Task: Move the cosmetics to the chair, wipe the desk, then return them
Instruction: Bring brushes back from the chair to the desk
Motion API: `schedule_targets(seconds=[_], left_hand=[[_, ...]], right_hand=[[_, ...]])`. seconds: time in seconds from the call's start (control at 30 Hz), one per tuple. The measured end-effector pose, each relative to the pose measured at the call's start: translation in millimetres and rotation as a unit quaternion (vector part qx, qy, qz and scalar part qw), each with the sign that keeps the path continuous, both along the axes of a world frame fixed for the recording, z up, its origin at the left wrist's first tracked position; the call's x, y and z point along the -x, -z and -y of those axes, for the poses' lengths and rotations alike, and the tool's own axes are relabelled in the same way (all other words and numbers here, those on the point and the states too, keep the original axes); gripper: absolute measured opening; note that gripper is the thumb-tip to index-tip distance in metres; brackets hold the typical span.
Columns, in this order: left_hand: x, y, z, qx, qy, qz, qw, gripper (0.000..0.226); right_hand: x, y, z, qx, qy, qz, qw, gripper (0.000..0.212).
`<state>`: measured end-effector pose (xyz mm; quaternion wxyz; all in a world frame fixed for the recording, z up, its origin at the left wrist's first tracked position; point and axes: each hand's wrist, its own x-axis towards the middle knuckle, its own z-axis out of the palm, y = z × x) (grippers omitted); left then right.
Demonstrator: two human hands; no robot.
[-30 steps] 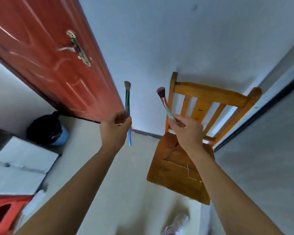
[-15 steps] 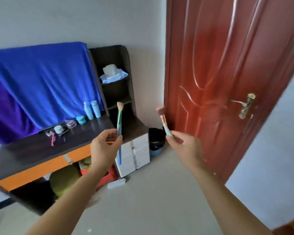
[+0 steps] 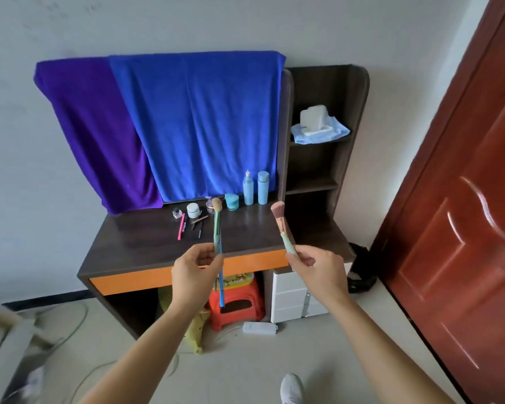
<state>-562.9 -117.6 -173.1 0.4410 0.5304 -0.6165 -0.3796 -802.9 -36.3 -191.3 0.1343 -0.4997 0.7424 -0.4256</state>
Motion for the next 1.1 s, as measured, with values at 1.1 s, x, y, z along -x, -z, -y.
schedule_targets(seconds=[1.1], left_hand=[[116, 217, 423, -0.302, -0.009, 0.215, 0.929, 0.021]], right_hand=[[65, 180, 452, -0.349, -0.022, 0.08, 0.933, 0.026]])
